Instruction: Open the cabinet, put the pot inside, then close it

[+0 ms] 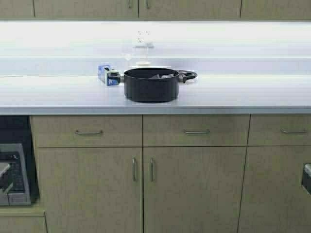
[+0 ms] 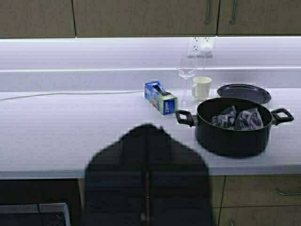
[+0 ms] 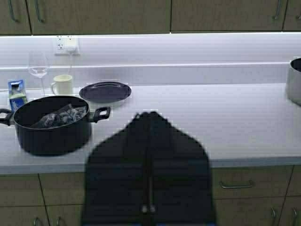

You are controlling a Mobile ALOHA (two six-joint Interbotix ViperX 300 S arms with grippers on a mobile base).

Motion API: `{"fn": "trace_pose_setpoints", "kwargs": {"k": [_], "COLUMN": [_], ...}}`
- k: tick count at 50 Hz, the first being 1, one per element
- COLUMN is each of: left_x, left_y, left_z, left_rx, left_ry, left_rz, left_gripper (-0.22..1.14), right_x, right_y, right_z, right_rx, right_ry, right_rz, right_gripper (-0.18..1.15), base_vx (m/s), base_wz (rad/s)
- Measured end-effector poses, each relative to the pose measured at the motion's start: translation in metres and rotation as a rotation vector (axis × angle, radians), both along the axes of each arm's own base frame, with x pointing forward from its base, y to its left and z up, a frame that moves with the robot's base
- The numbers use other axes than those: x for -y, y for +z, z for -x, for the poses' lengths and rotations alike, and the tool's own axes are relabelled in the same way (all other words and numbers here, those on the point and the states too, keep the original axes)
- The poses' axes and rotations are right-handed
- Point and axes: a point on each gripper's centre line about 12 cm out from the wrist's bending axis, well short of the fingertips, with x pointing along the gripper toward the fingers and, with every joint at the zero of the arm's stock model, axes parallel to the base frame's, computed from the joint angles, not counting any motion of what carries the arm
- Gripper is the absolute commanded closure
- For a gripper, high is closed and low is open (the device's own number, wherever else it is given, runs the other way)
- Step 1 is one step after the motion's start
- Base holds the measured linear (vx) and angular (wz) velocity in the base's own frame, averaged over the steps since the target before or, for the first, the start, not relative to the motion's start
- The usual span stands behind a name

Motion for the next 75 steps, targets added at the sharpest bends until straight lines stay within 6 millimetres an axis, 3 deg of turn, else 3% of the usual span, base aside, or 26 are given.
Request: {"fn": "trace_pose_setpoints", "kwargs": {"k": [5, 11, 75], "left_x": [0.000, 0.000, 0.001], "left_y": [-0.006, -0.007, -0.022], "left_z": [0.001, 0.003, -0.009], "left_rx": [-0.014, -0.012, -0.086], "left_ry": [-0.002, -0.002, -0.004], "left_rz": [0.005, 0.006, -0.003], "left_gripper": [0.85, 0.89, 0.89], "right_x": [-0.001, -0.002, 0.004], "right_y": [-0.006, -0.010, -0.023], "right_z": [0.001, 0.002, -0.006], "right_rx": [-0.014, -0.026, -0.083], "right_ry": [0.003, 0.009, -0.017], "right_rz": [-0.001, -0.001, -0.024], "right_gripper": [0.87, 0.92, 0.92], "base_vx": [0.04, 0.06, 0.16], "base_wz": [-0.04, -0.07, 0.07]}}
